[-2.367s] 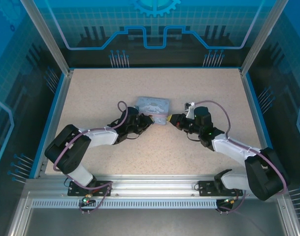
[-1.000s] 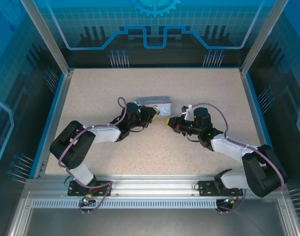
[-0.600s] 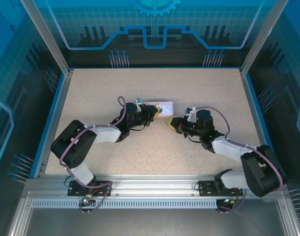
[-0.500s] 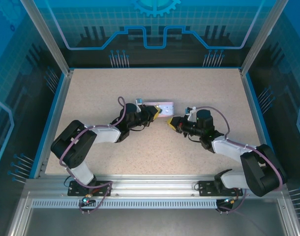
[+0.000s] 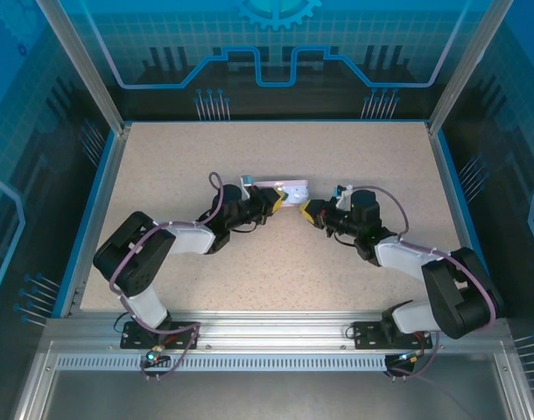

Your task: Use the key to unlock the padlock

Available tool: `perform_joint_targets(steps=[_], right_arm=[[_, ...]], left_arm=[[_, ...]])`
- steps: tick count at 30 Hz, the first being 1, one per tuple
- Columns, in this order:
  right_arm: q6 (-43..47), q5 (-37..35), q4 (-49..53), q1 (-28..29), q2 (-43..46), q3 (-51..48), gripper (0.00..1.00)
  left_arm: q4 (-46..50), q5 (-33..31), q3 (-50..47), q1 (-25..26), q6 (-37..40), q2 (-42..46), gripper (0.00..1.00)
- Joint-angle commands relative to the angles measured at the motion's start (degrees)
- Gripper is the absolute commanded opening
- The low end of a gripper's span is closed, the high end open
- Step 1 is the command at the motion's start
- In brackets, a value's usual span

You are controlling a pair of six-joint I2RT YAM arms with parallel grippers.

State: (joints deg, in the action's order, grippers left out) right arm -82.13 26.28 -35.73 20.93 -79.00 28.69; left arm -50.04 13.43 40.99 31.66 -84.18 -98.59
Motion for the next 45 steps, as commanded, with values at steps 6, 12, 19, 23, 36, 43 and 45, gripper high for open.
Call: perform_joint_targets(steps=[6,12,19,23,36,43,45], right_arm=[[-2.2,-1.5,-4.3,-0.6,-2.8,2.3,0.00],[-3.0,-2.1,-5.3,-0.3,-5.0,3.7,0.00],[-3.7,-3.1,-6.6,0.3,-7.5,4.0,0.00],[-3.9,-3.1,-7.3,0.6,-8.4,4.3,0.00],[-3.6,-3.3,-7.6,1.7,-9.7,5.5,0.00],[-3.8,-3.1,-8.0,1.9,-10.7,5.9,0.00],[-3.7,-3.2,-8.0,2.0,-10.9,6.2,0.00]], left_arm=[[-7.4,1.0,-1.9,-0.4,-1.8,-0.9,0.00],[-8.1,1.0,-2.0,-0.5,-1.9,-1.3,0.00],[-8.5,1.0,-2.3,-0.4,-2.1,-1.4,0.00],[-8.8,0.9,-2.4,-0.4,-2.3,-1.8,0.00],[-8.5,1.0,-1.9,-0.4,-2.4,-2.4,0.00],[-8.6,1.1,-1.5,-0.4,-2.4,-2.4,0.00],[-8.4,1.0,-1.5,-0.4,-2.3,-2.3,0.00]])
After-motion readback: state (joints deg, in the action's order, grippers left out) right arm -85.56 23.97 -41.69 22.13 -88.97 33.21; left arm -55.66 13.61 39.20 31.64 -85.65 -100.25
